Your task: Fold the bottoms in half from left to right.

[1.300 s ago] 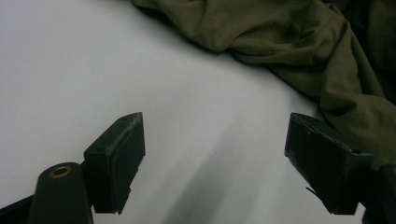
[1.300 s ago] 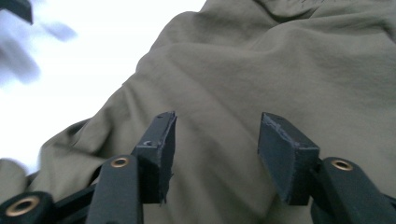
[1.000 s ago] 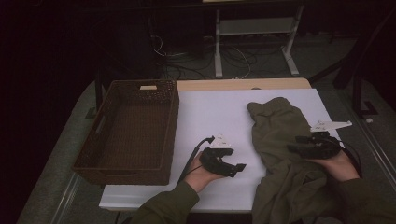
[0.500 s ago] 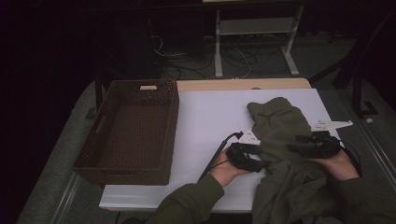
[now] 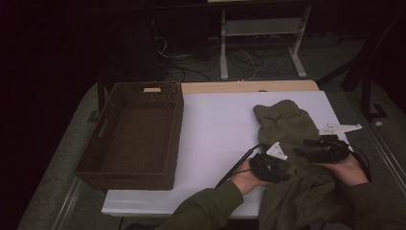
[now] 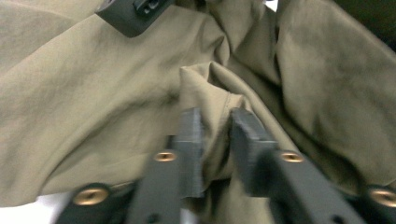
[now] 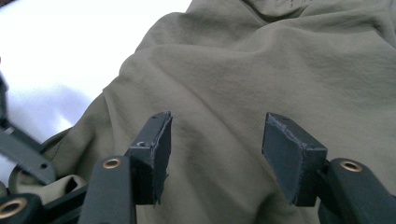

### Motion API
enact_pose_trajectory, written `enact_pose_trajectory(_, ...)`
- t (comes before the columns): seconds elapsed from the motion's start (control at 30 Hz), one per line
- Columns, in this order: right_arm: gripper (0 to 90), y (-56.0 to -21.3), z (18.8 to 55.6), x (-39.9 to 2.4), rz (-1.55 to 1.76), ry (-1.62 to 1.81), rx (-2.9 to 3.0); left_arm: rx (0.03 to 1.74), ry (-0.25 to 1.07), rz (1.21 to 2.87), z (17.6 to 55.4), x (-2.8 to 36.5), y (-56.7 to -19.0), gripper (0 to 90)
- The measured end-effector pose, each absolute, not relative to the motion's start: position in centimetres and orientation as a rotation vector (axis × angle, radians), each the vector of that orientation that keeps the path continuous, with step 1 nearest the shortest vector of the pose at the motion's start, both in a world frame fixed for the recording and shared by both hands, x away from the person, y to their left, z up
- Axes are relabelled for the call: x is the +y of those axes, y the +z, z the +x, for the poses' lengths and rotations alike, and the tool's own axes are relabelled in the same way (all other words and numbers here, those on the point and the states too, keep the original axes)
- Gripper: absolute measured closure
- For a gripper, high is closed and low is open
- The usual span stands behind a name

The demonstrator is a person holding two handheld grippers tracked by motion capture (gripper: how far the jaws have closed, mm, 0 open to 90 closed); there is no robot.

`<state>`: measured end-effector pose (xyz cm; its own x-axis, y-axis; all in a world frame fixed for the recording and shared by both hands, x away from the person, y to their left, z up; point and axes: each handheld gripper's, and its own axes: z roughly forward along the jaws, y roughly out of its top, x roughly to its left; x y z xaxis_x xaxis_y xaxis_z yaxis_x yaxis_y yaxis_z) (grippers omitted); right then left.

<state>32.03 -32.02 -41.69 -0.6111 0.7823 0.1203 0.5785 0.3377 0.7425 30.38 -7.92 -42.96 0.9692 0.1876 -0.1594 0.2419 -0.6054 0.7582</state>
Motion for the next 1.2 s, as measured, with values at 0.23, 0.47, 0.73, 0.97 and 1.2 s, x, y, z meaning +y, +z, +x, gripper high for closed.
enact_pose_trajectory(0.23, 41.9, -41.5, 31.9, -32.1, 1.224, 1.148, 2.34, 0.283, -0.035, 2.242, 30.5, -5.4, -42.4, 88.1)
enact_pose_trajectory(0.47, 41.9, -41.4, 31.8, -32.0, 1.22, 1.151, 2.336, 0.333, 0.031, 2.257, 31.5, -1.5, -42.1, 88.7)
enact_pose_trajectory(0.73, 41.9, -41.2, 31.7, -31.9, 1.211, 1.166, 2.324, 0.387, 0.172, 2.306, 33.4, 1.9, -42.2, 89.0)
enact_pose_trajectory(0.97, 41.9, -41.1, 31.6, -32.1, 1.215, 1.176, 2.316, 0.543, 0.198, 2.314, 34.4, 3.4, -43.3, 73.2)
enact_pose_trajectory(1.2, 42.0, -41.1, 31.6, -33.4, 1.251, 1.158, 2.286, 0.683, 0.161, 2.17, 34.4, 5.2, -41.3, 51.2)
